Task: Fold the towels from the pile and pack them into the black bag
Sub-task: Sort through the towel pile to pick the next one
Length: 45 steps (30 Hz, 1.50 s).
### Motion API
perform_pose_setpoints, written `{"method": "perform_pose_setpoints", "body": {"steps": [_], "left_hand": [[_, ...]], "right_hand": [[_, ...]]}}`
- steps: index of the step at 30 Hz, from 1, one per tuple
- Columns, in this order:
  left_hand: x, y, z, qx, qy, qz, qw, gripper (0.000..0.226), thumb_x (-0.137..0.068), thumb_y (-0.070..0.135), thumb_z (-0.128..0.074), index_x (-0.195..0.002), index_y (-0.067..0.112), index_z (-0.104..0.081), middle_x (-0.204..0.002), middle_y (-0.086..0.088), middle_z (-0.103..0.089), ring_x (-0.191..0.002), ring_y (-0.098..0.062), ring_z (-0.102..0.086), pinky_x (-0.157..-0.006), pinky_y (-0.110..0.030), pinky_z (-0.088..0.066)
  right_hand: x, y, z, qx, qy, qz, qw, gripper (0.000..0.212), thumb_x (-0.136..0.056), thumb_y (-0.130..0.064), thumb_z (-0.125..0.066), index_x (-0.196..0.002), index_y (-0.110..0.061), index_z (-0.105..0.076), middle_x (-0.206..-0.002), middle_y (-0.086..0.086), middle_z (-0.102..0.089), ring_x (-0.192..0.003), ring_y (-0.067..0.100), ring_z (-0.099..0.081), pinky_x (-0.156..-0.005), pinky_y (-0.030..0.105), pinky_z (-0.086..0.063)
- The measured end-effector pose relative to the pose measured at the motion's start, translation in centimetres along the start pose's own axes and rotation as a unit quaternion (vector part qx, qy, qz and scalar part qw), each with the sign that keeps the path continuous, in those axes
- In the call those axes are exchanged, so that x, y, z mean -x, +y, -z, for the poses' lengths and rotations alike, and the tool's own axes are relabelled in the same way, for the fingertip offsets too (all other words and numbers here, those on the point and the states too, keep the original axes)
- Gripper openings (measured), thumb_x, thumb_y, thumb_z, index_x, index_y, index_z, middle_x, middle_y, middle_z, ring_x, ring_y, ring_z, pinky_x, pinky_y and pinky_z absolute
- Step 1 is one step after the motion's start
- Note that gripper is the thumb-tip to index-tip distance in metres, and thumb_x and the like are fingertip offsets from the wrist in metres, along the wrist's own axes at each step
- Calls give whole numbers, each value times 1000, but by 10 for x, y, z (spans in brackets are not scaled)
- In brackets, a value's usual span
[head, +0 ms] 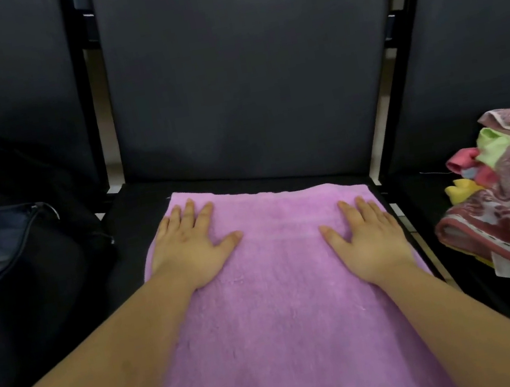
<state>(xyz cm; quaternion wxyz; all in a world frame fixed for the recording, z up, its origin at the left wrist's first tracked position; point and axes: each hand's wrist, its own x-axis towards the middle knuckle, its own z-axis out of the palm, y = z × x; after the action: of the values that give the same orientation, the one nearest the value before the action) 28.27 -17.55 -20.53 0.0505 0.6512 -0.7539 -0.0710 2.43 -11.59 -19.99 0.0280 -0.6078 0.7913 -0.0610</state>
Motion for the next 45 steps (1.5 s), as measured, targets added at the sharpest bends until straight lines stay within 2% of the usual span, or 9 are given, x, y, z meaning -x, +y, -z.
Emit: {"method": "perform_pose_setpoints", "body": {"steps": [5, 9, 14, 19, 24, 31, 38, 42, 45], "left_hand": [[-25, 0, -6, 53, 104, -8, 993, 75, -90, 64, -38, -150, 23, -23, -160, -9, -7, -147, -23, -1, -118, -36, 0], [-26, 3, -2, 84, 301, -15, 950, 28, -88, 39, -57, -80, 12, -55, -84, -10, -56, -82, -31, -53, -73, -37, -34], [-22, 4, 2, 53, 163, 27, 985, 46, -101, 45, -30, -63, 21, -39, -64, 3, -43, -73, -23, -50, -61, -29, -32], [-3, 1, 20, 51, 2, 8, 999, 47, -99, 52, -30, -102, 14, -58, -116, -8, -60, -110, -26, -54, -91, -33, -41], [62, 8, 44, -6, -183, -32, 983, 74, -99, 56, -23, -153, 10, -4, -161, -6, 3, -148, -21, 0, -120, -35, -8], [160, -15, 53, -26, -145, 20, 989, 60, -98, 37, -42, -147, 7, -25, -153, -15, -21, -141, -29, -25, -113, -33, -26], [209, -30, 56, 122, -79, 155, 977, 63, -84, 32, -69, -134, 6, -40, -131, -12, -47, -114, -27, -54, -91, -31, -45], [216, -30, 59, 208, -58, 152, 964, 19, -79, 19, -73, -80, 8, -58, -79, -3, -58, -70, -17, -55, -59, -25, -44], [219, -29, 62, 298, -30, 149, 942, 23, -84, 14, -67, -68, 10, -51, -70, -4, -54, -62, -16, -50, -55, -26, -39]], "right_hand": [[-21, -4, -4, -55, 98, -13, 994, 59, -95, -53, -38, -144, -20, -39, -155, 10, -25, -142, 27, -23, -115, 40, -18], [-23, -8, -3, -87, 252, 6, 964, 28, -90, -37, -52, -105, -14, -54, -90, 6, -56, -79, 27, -52, -70, 32, -35], [-23, -3, 0, -102, 126, -28, 986, 26, -91, -45, -49, -92, -19, -44, -76, -3, -54, -73, 21, -54, -60, 30, -38], [3, 4, 9, -139, 48, 15, 989, 29, -86, -51, -58, -95, -24, -55, -105, -3, -52, -105, 19, -50, -92, 31, -38], [66, 10, 38, -60, -79, 84, 992, 69, -89, -61, -49, -147, -29, -29, -157, 0, -21, -145, 16, -18, -118, 33, -13], [149, 30, 56, -39, -87, 30, 995, 67, -91, -43, -52, -149, -31, -20, -160, 4, -8, -146, 20, -15, -116, 31, -20], [188, 62, 63, -203, -80, -180, 959, 74, -81, -27, -71, -142, -3, -36, -136, 18, -48, -121, 32, -51, -98, 35, -45], [194, 70, 69, -269, -106, -214, 933, 39, -81, -16, -74, -108, 9, -63, -106, 21, -64, -93, 30, -59, -83, 38, -50], [204, 73, 78, -398, -108, -223, 883, 11, -83, -2, -69, -80, 2, -59, -84, 18, -60, -73, 25, -55, -65, 32, -46]]}}
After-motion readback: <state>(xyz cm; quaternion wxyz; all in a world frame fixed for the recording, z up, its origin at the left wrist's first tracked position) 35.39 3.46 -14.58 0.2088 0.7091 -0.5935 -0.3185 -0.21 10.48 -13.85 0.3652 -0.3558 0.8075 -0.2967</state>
